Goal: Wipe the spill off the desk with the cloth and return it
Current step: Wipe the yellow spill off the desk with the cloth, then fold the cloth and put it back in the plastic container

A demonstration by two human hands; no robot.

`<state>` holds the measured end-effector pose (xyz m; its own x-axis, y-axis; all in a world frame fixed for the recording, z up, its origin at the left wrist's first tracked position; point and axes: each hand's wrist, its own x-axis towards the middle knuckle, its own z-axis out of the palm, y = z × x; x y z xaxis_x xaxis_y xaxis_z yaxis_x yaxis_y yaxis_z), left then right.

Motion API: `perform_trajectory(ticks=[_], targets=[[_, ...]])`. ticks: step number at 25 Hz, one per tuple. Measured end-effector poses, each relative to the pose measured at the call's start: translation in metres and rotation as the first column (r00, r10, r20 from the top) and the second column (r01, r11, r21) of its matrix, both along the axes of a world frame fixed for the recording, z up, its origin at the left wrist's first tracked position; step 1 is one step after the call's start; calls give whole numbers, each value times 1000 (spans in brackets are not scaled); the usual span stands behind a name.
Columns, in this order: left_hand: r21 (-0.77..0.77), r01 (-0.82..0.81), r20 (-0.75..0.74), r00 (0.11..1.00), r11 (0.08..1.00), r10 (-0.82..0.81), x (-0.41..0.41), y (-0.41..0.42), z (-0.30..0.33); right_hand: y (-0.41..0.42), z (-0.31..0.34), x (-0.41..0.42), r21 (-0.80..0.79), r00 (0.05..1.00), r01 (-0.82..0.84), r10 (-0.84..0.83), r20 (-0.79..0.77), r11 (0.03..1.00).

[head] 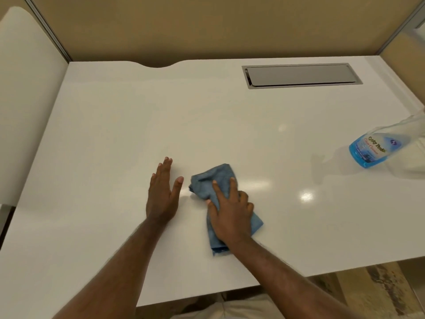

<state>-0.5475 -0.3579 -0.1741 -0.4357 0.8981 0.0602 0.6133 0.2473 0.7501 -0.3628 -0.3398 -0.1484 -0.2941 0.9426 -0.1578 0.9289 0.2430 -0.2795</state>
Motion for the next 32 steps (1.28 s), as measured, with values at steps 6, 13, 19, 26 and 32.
perform_trajectory(ticks=[6, 13, 19, 26, 32], targets=[[135, -191, 259, 954, 972, 151, -6, -4, 29, 40, 51, -25, -631, 487, -160, -496, -719, 759], [18, 264, 742, 643, 964, -190, 67, 37, 92, 83, 85, 64, -652, -10, -638, -851, -525, 410], [37, 321, 839, 504, 946, -204, 166, 79, 118, 132, 98, 187, -703, 86, -525, -792, -604, 480], [156, 506, 866, 343, 848, -363, 279, 115, 133, 164, 107, 347, -574, 109, -458, -598, -794, 679], [258, 587, 929, 68, 767, -364, 331, 150, 144, 168, 115, 417, -527, -126, -541, -683, -719, 655]])
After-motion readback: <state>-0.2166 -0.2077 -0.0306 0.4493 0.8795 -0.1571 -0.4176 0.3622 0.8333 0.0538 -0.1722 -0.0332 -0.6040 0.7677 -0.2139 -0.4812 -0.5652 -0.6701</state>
